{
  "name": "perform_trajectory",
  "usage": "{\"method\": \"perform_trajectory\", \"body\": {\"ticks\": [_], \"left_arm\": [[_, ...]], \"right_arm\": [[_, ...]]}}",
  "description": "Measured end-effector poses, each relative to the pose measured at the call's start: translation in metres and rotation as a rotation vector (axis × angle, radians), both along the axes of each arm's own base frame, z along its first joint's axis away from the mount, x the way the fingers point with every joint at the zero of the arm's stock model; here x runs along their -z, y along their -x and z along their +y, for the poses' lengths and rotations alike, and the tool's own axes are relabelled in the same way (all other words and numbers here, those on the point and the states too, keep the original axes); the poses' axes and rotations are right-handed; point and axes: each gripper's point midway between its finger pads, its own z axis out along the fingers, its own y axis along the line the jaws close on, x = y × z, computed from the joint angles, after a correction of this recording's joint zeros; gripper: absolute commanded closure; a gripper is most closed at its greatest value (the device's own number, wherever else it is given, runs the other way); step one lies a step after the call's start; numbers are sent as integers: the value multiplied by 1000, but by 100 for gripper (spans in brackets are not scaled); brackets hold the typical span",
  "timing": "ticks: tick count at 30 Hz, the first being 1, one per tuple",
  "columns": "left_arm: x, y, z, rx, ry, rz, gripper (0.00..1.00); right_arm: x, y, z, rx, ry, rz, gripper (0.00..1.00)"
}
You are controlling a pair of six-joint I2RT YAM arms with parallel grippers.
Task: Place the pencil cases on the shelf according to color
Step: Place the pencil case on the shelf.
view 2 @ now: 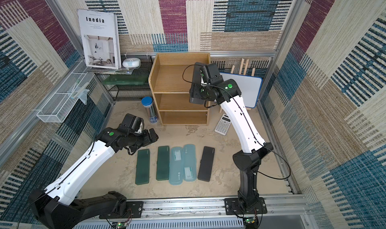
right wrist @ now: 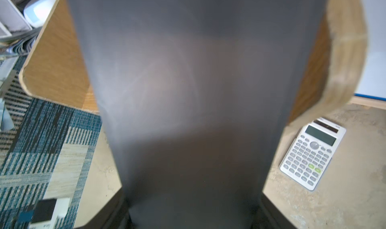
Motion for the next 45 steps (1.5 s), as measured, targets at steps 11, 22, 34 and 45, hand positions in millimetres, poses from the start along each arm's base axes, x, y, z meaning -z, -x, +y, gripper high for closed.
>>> {"method": "perform_trajectory", "body": {"ticks": [11,22,34,45], "left_arm": [[7,6,-1,-1,15,27,0],[10,3,-4,1,12,41,0],[12,2,-4,-4,14,52,0],[5,1,2,-12,-6,12,0]], "right_arm": [[-3,-43,-2,6,-49,-88,38],[8,-73,14,7,-68,-135,23],[3,-87,24,4,-137,-167,11],[-88,-30,-6,27,-215,-312,11]]}}
